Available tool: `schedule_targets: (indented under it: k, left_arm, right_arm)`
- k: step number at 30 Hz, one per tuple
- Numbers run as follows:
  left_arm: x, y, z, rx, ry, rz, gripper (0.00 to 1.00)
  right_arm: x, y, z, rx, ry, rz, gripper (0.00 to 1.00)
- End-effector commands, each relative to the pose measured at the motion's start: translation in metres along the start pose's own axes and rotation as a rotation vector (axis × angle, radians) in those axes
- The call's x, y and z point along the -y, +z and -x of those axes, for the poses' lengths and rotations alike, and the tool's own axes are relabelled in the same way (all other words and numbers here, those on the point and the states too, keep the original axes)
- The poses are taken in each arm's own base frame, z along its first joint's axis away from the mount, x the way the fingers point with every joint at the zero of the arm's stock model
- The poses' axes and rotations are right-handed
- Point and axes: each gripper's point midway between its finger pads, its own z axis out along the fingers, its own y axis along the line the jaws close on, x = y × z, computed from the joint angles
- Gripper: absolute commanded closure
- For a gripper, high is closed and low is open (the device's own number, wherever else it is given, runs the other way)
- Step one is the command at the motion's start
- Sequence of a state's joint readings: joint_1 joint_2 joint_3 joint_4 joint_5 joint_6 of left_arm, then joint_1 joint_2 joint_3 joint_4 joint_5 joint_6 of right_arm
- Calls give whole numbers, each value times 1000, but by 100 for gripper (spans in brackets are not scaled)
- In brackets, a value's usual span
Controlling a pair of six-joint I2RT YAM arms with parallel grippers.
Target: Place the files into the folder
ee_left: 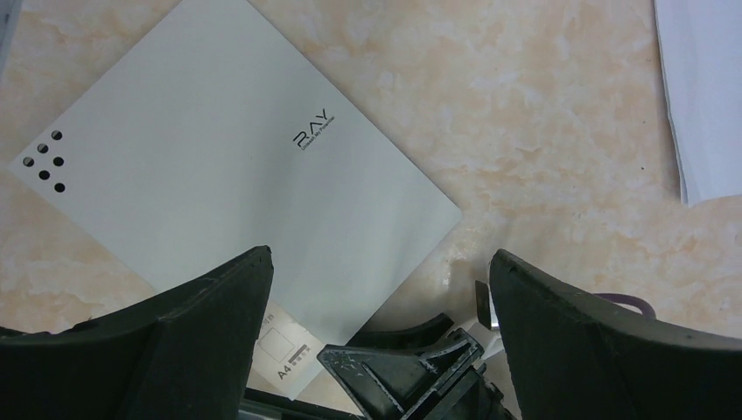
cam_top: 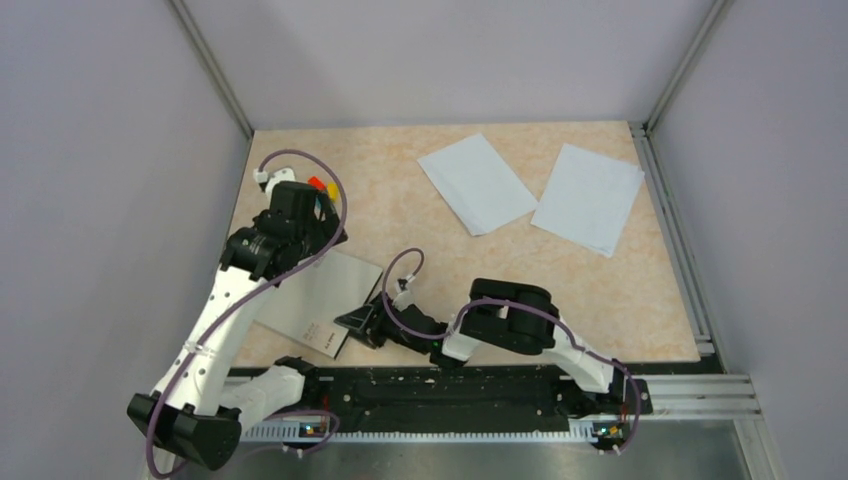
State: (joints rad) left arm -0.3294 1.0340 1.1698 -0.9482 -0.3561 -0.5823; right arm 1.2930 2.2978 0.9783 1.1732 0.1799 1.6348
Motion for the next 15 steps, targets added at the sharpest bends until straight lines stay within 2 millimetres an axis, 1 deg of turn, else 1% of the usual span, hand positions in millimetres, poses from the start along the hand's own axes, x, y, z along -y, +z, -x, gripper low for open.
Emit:
schedule_targets:
  k: [1, 2, 5, 8, 9, 12, 15]
  left_arm:
    - [-12, -9, 14, 53, -162, 61, 2]
    - [-16, -7, 14, 51, -187, 83, 2]
    - [-24, -3, 13, 37, -258, 135, 2]
    - [-34, 0, 14, 24, -325, 208, 2]
    - [-37, 1, 15, 20, -342, 230, 2]
    - [-37, 2, 20, 23, -398, 258, 2]
    - [-32, 4, 28, 29, -445, 257, 2]
  right_arm:
    - [17, 6, 7, 8, -13, 25, 56]
    - [18, 6, 8, 9, -19, 31, 59]
    - [15, 4, 11, 15, -38, 55, 74]
    - [8, -3, 19, 28, -69, 74, 97]
    - [5, -6, 22, 33, -93, 78, 100]
    - [-8, -17, 29, 53, -192, 77, 100]
    - [-21, -30, 33, 72, -305, 69, 100]
